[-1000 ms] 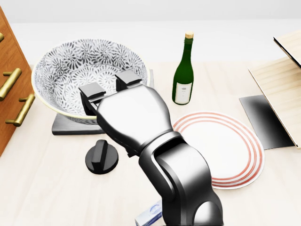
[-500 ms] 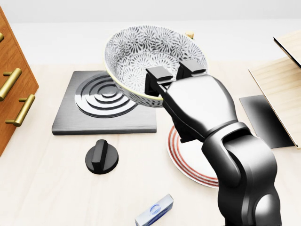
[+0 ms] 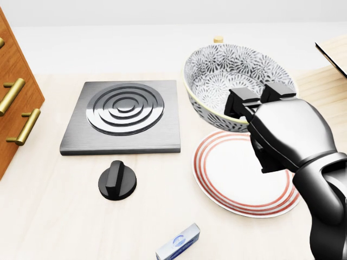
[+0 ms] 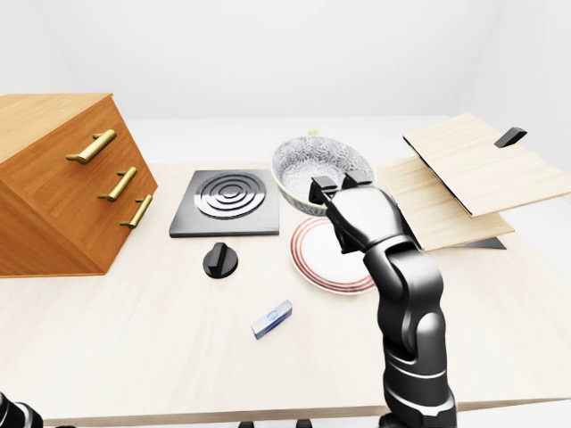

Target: Pick up the akita bowl and put it on the plate.

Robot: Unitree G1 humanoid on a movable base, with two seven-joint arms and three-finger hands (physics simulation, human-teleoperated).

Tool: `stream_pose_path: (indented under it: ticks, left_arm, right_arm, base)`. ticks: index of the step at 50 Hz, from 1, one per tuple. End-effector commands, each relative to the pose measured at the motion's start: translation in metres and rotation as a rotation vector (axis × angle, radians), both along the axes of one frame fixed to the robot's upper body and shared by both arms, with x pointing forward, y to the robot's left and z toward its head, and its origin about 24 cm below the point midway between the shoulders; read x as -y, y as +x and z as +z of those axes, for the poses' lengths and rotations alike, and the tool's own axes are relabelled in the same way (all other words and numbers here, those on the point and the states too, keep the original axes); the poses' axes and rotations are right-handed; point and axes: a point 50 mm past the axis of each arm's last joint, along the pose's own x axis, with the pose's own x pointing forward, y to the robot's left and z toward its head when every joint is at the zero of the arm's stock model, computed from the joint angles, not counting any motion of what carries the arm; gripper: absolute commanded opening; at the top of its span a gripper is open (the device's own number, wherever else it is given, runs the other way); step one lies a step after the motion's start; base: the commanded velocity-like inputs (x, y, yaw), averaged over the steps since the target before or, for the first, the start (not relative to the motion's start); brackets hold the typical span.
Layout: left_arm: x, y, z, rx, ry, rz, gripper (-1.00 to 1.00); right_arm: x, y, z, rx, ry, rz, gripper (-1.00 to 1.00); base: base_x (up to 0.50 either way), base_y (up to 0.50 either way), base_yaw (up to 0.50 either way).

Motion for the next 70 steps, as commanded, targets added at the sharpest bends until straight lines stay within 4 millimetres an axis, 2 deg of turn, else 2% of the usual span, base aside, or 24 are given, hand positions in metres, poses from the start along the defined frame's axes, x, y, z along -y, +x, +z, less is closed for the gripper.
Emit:
stream_pose_path:
  ticks: [1,9,26,38,40,47,70]
  left_arm:
    - [-0.001,0.0,0.0,0.003,0.006,0.017,1.0]
    - [-0.001,-0.001,0.0,0.002,0.0,0.011,1.0]
    - [-0.001,0.001,-0.002,-0.012,0.004,0.021,1.0]
    - [-0.001,-0.001,0.0,0.001,-0.005,0.004,1.0]
    - [-0.002,-0.003,0.001,0.008,-0.013,0.003,1.0]
    - [-0.003,-0.002,0.0,-0.003,-0.02,-0.002,1.0]
    - [-0.003,-0.002,0.0,-0.007,-0.025,-0.005,1.0]
  right_arm:
    - [0.036,-0.008,-0.007,-0.033,-0.024,-0.089,-1.0]
    - [0.038,-0.013,-0.001,-0.005,-0.027,-0.093,-1.0]
    - [0.064,-0.008,-0.001,-0.036,-0.045,-0.173,-1.0]
    - [0.087,-0.027,-0.006,-0.052,-0.019,-0.243,-1.0]
    - [0.091,-0.03,-0.014,-0.079,-0.005,-0.262,-1.0]
    - [0.09,-0.036,-0.035,-0.153,0.008,-0.292,-1.0]
    - [0.088,-0.038,-0.035,-0.146,0.009,-0.294,-1.0]
  base:
    - [0.0,0.0,0.0]
    - [0.0,0.0,0.0]
    - [0.0,0.0,0.0]
    - [0.0,0.0,0.0]
    - [0.0,0.0,0.0]
    - [0.0,0.0,0.0]
    - [0.0,0.0,0.0]
